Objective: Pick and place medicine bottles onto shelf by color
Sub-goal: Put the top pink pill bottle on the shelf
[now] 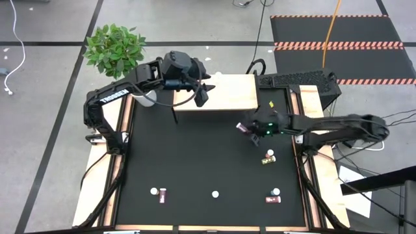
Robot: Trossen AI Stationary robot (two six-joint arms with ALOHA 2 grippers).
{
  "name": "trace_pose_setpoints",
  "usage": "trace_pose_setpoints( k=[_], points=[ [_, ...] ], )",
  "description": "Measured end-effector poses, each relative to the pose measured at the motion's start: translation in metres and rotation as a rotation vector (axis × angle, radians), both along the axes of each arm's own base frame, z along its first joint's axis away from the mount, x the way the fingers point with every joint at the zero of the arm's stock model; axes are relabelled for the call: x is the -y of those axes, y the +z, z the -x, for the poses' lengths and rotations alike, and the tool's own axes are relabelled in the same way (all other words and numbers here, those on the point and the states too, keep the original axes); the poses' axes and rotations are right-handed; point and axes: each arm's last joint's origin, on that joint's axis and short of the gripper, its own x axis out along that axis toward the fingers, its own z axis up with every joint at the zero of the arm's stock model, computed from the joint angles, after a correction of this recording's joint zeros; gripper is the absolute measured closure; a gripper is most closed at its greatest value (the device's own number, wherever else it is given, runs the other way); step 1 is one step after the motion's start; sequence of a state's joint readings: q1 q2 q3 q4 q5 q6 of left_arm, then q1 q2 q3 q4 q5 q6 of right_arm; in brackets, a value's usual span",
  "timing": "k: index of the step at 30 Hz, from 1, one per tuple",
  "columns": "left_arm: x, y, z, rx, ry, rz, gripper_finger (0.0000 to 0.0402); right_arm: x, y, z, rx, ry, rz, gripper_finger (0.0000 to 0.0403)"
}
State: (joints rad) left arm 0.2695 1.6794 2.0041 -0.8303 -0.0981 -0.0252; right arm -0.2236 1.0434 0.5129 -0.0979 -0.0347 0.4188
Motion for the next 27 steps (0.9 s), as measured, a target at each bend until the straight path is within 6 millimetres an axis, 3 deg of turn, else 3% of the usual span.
trace_pose_setpoints(
  k=[6,11,15,19,27],
  points=[
    [0.016,0.005,0.000,0.038,-0.028,0.044,0.0188,-0.010,0.062,0.013,0.485,0.064,0.057,0.0302],
    [0.027,-0.009,-0.023,0.119,-0.133,0.026,0.0187,-0.015,0.100,0.022,0.805,0.123,0.244,0.0305],
    [0.037,-0.026,-0.048,0.361,-0.313,-0.028,0.0187,-0.015,0.108,0.019,0.894,0.150,0.331,0.0303],
    [0.044,-0.044,-0.059,0.561,-0.414,-0.064,0.0187,-0.016,0.113,0.014,0.976,0.192,0.392,0.0303],
    [0.045,-0.065,-0.064,0.675,-0.412,-0.013,0.0187,-0.014,0.116,0.006,1.064,0.190,0.472,0.0303]
  ],
)
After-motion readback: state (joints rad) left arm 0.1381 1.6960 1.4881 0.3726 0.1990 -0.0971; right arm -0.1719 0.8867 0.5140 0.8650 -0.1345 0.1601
